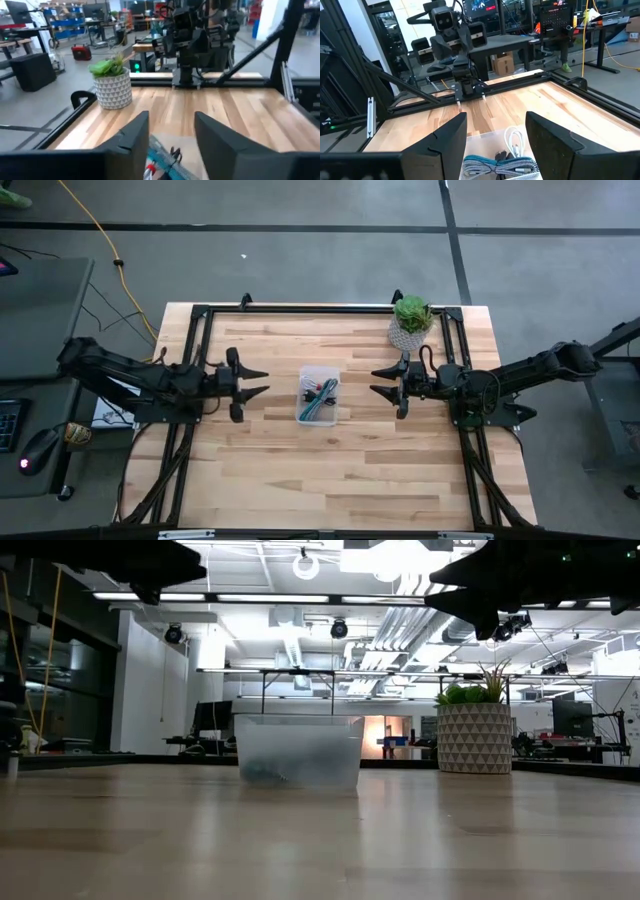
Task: Pick and place USB-C Cables
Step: Return to Home Position
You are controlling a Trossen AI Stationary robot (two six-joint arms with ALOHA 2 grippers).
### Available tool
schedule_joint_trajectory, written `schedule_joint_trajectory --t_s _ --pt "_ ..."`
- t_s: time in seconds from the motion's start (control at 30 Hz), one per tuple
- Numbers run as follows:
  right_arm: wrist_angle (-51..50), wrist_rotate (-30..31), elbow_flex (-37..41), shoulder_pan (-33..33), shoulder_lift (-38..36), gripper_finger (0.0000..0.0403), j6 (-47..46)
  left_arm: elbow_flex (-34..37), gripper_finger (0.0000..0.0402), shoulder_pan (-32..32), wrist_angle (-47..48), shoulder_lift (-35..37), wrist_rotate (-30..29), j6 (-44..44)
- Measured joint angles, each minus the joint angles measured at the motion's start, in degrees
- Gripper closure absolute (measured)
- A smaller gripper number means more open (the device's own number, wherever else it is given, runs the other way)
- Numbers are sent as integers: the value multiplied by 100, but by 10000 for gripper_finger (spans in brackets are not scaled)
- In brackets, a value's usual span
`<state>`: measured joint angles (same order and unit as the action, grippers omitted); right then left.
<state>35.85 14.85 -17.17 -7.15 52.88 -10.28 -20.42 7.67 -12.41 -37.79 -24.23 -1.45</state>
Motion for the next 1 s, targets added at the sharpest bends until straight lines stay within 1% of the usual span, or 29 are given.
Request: schedule_joint_trajectory --t_s 0.07,0.17,0.2,0.23,0.3,0.4,0.57,0.67,0.8,0.9,1.0 --pt "-8 0 0 0 0 208 0 -129 297 0 511 280 -52 -72" --pt "-14 0 0 -1 0 208 -11 -195 369 -3 1068 793 -122 -72" --pt "-14 0 0 0 0 208 -10 -195 385 -3 1220 983 -124 -70" --pt "-14 0 0 -1 0 208 2 -195 391 -11 1353 1169 -124 -57" --pt "-16 0 0 1 0 208 -3 -174 389 -16 1518 1501 -130 15" --pt "-16 0 0 1 0 208 -17 164 398 -16 1465 1955 -145 36" --pt "-14 0 0 -1 0 208 -20 1092 400 -68 634 2655 -129 -27" --pt "-14 0 0 -1 0 208 -20 1332 401 -171 548 3030 70 4" --pt "-14 -1 0 -1 0 208 -20 1660 401 -262 561 3419 116 253" --pt "-14 0 0 1 0 208 -20 1968 401 -281 375 3643 362 370" --pt "-27 0 0 1 0 208 -31 1984 401 -318 736 3762 389 540"
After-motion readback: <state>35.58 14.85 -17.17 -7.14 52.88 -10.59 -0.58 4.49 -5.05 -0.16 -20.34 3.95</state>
